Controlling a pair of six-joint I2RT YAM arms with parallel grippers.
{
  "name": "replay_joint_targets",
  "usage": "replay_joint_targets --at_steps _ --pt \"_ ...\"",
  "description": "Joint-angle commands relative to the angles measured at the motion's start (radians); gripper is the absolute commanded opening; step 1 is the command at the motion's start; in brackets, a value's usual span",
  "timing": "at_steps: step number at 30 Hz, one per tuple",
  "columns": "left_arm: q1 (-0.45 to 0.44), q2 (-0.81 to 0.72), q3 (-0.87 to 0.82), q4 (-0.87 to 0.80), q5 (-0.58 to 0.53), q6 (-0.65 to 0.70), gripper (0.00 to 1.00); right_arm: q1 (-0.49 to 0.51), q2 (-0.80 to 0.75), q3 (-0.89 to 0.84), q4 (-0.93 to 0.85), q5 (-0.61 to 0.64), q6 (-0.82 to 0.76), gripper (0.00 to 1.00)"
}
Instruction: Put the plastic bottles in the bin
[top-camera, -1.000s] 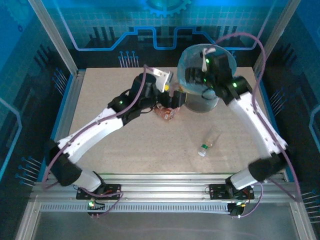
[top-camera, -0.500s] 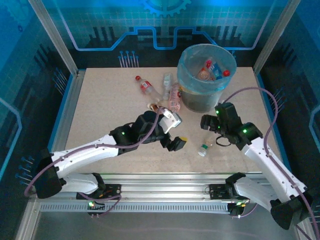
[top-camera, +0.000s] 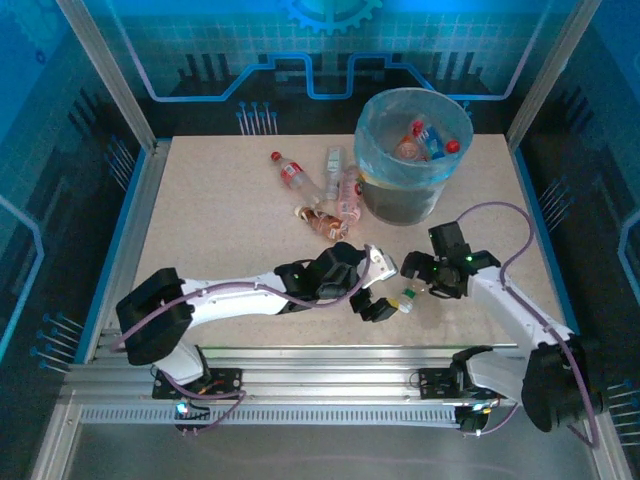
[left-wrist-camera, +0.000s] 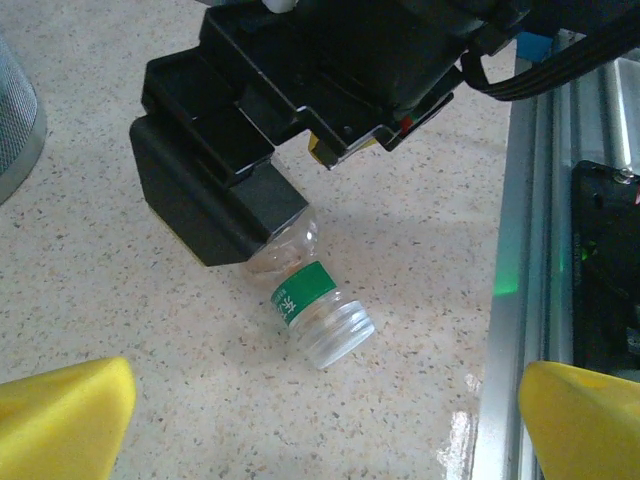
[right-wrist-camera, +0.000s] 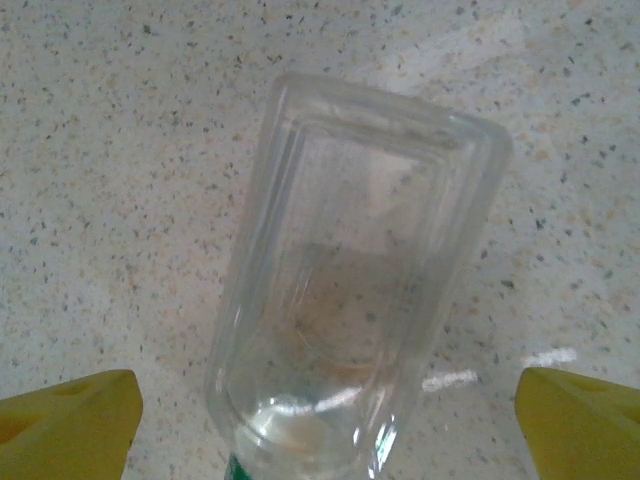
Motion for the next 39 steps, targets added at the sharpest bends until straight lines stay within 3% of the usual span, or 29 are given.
replay_joint_targets --at_steps 1,5,14,20,26,33,39 --pt "-0.004 0.021 0.061 0.078 -0.023 -0.01 0.99 -0.03 0.046 0.008 0.067 -0.021 0.011 0.97" --pt "-0.005 0.032 0.081 0.064 -0.037 -0.011 0.99 -0.061 0.125 0.001 0.105 -0.054 -0.009 0.94" --pt "-0.004 0.043 0.101 0.038 -0.057 -0.009 0.99 -0.105 0.179 -0.009 0.165 -0.095 -0.04 0.7" --pt "-0.004 0.036 0.111 0.016 -0.08 0.0 0.99 -0.133 0.126 0.003 0.126 -0.096 -0.083 0.59" --pt "-0.004 0.004 0.134 -0.03 -0.111 0.02 0.99 -0.131 -0.007 0.049 0.033 -0.121 -0.129 0.56" --pt "-0.002 -0.099 0.181 -0.117 -0.22 -0.006 0.99 -0.061 -0.211 0.193 -0.065 -0.113 -0.159 0.54" --pt "0.004 -0.224 0.257 -0.203 -0.361 -0.039 0.99 0.135 -0.233 0.467 -0.067 0.044 -0.196 0.54"
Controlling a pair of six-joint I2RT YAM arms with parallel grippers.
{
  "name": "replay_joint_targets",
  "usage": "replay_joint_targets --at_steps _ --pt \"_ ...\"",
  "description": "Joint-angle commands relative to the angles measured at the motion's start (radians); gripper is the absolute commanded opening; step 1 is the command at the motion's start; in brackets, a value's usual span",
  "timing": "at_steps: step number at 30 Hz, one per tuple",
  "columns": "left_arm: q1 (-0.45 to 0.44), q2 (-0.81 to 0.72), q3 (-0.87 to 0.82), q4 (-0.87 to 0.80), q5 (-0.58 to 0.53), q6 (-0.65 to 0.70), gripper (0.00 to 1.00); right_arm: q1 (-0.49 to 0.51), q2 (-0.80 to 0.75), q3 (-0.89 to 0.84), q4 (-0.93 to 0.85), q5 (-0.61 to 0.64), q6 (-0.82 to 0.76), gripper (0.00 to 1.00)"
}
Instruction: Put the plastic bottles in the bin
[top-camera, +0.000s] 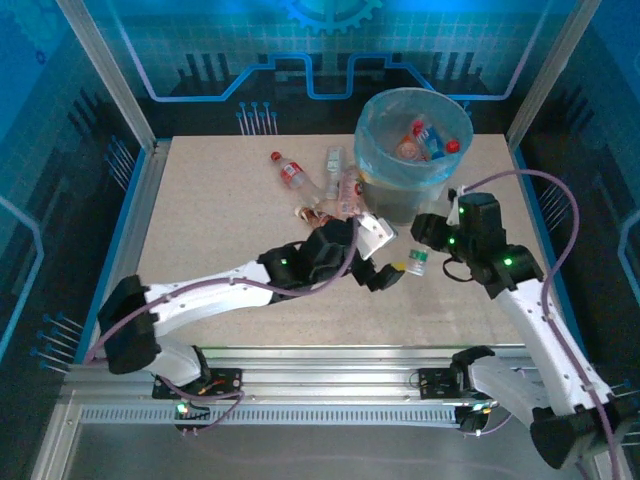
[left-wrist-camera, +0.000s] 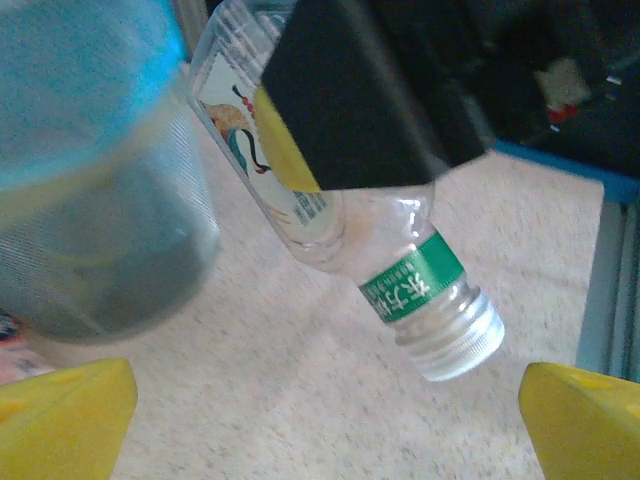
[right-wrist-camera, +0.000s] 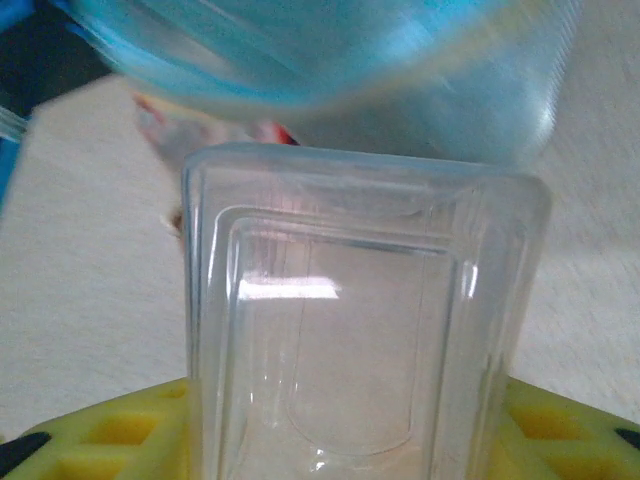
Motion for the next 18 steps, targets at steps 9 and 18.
replay_joint_targets --at_steps 9,18 --pt "0.138 -0.181 0.18 -0.145 -0.132 -0.148 0.99 0.245 0.239 0.489 0.191 0.325 -0.223 0.51" --pt "0.229 -0.166 0.245 -0.233 -0.102 -0.2 0.99 0.185 0.656 0.848 0.271 0.526 -0.467 0.51"
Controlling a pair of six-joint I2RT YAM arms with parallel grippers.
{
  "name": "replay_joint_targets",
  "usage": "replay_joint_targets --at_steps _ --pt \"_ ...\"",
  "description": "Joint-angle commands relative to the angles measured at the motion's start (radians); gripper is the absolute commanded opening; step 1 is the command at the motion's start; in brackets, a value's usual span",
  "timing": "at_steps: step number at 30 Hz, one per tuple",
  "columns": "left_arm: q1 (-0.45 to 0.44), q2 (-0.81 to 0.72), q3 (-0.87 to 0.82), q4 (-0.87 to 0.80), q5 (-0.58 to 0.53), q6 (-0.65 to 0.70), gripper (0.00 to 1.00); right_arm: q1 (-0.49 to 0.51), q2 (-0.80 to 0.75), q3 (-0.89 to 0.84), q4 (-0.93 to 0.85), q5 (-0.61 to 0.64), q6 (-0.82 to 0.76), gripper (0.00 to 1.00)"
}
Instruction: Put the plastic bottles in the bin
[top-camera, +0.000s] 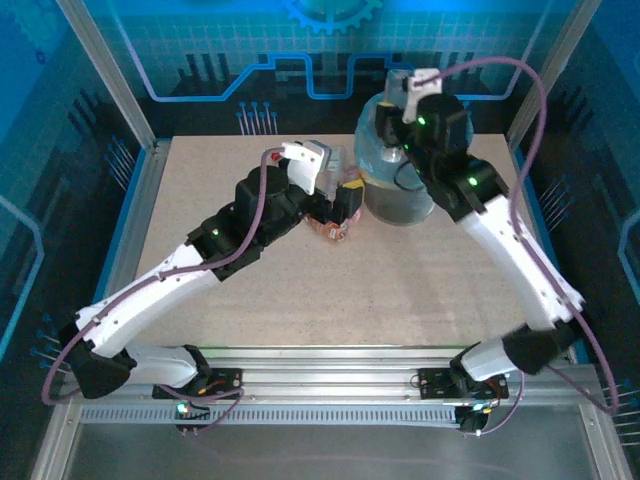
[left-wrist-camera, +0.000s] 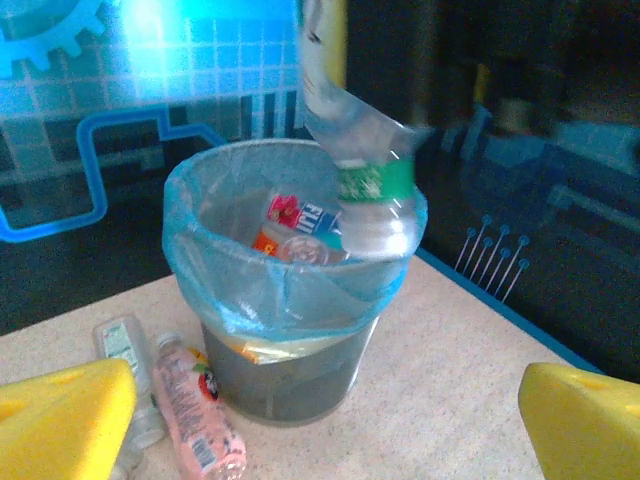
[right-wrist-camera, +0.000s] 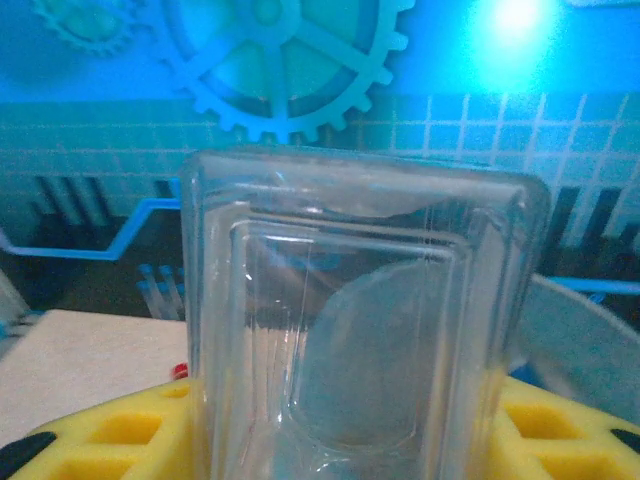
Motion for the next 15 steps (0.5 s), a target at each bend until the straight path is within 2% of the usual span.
replay_joint_targets --at_steps 1,7,15 --pt "0.029 0.007 0.042 -0.051 0.006 -0.048 0.99 -0.058 0.126 0.121 0.016 0.077 -0.081 0.51" --pt "0.064 0.033 0.064 -0.068 0.035 -0.079 0.99 -0.157 0.349 0.335 -0.151 0.002 -0.009 0.53" --pt "0.077 0.07 0.091 -0.065 0.06 -0.093 0.99 -0.205 0.473 0.414 -0.215 -0.114 0.064 0.56"
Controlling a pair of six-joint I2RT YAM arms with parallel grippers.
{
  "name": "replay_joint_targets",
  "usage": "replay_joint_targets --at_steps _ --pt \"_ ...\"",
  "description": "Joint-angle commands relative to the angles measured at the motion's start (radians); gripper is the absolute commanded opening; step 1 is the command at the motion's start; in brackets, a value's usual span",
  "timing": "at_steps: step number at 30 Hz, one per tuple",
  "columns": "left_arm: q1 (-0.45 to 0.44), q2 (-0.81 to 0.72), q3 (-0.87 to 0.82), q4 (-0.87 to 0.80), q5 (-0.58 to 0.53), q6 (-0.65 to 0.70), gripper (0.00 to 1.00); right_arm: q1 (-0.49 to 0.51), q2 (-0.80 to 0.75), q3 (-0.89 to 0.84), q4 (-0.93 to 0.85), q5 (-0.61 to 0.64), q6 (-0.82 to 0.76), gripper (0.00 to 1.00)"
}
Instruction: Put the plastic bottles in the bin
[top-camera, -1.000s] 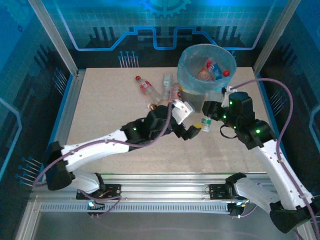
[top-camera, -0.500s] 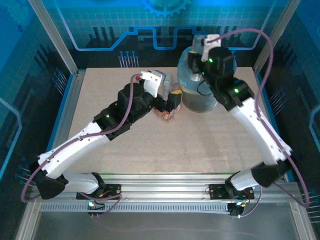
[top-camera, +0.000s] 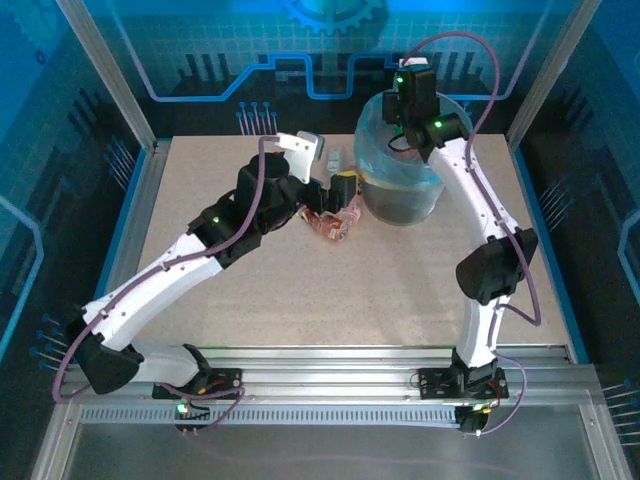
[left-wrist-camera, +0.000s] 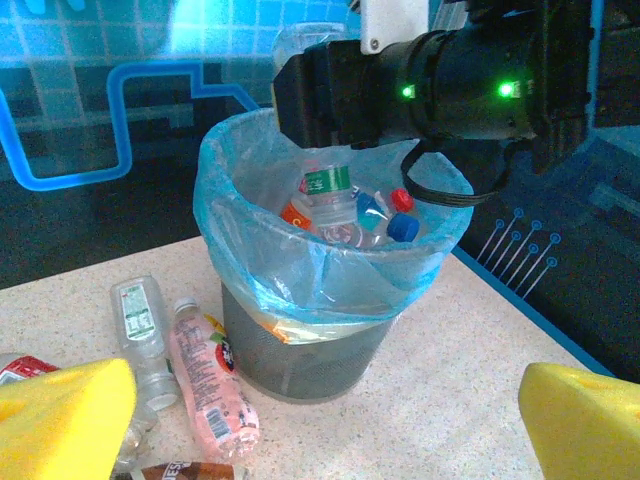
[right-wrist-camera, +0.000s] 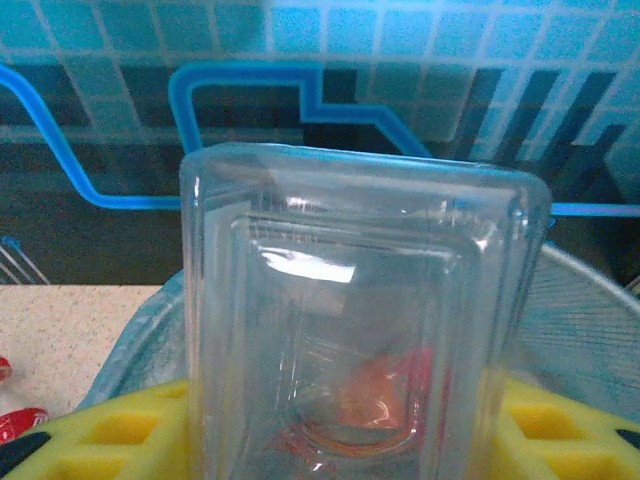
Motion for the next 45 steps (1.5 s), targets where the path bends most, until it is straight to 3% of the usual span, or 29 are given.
replay_joint_targets --at_steps 1,5,7,11,14,22,27,33,40,45 --pt "0.009 0.02 0.04 0.0 0.027 -0.019 0.99 -0.009 0.037 0.08 -0.054 -0.071 0.049 0.56" --pt "0.014 0.035 0.05 -0.001 0.039 -0.026 0.99 -0.021 0.063 0.098 -0.091 -0.12 0.086 0.6" --pt "0.016 0.038 0.051 -0.001 0.042 -0.027 0.99 -0.025 0.073 0.11 -0.118 -0.13 0.103 0.67" --pt "0.019 0.039 0.057 -0.001 0.045 -0.026 0.99 -0.025 0.081 0.146 -0.165 -0.097 0.106 0.81" --pt "0.026 0.04 0.063 -0.003 0.046 -0.022 0.99 -0.024 0.079 0.162 -0.169 -0.074 0.093 0.83" --pt "0.04 0.044 0.067 -0.007 0.056 -0.025 0.99 -0.027 0.137 0.219 -0.201 -0.103 0.077 0.73" --pt "0.048 0.043 0.064 -0.005 0.06 -0.03 0.99 -0.027 0.208 0.281 -0.264 -0.225 0.109 0.63" --pt "0.061 0.046 0.041 -0.005 0.072 -0.054 0.99 -0.028 0.278 0.284 -0.271 -0.279 0.136 0.56" --pt "0.089 0.04 0.012 -0.011 0.084 -0.102 0.99 -0.045 0.333 0.347 -0.309 -0.344 0.171 0.56" --pt "0.11 0.036 -0.001 -0.023 0.099 -0.139 0.99 -0.046 0.295 0.402 -0.342 -0.324 0.173 0.59"
